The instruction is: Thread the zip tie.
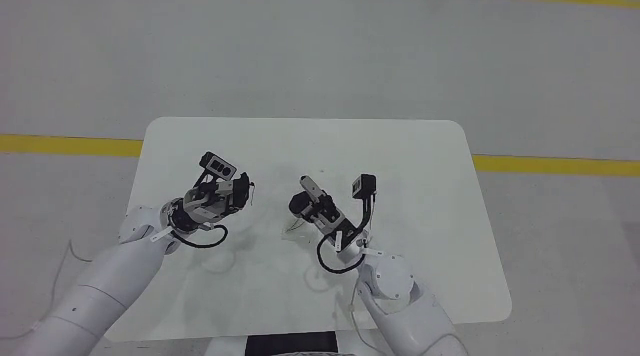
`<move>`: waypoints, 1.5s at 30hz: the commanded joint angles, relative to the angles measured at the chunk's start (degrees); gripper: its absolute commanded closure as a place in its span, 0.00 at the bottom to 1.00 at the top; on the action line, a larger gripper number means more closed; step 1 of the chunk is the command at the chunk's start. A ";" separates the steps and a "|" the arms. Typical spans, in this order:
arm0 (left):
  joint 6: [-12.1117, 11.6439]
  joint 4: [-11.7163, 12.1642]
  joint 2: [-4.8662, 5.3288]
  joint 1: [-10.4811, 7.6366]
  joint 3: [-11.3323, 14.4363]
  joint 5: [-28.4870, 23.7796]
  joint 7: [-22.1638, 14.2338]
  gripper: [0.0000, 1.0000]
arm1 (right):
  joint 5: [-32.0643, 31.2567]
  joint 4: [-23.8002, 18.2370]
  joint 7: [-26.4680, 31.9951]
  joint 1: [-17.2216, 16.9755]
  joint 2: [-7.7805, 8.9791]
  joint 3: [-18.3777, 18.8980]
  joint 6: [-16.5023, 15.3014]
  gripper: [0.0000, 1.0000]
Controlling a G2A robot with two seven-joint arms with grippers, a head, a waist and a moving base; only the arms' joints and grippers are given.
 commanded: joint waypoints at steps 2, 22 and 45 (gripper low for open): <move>0.00 0.00 0.00 0.00 0.00 0.00 0.00 1.00 | -3.85 -1.73 -0.92 -1.28 0.45 1.61 -0.98 0.00; 0.00 0.00 0.00 0.00 0.00 0.00 0.00 1.00 | -17.47 -14.90 -9.34 -9.10 2.05 10.38 -5.36 0.00; 0.00 -1.65 0.48 1.67 -3.34 6.19 3.62 1.00 | -17.47 -14.90 -9.34 -9.10 2.05 10.38 -5.36 0.00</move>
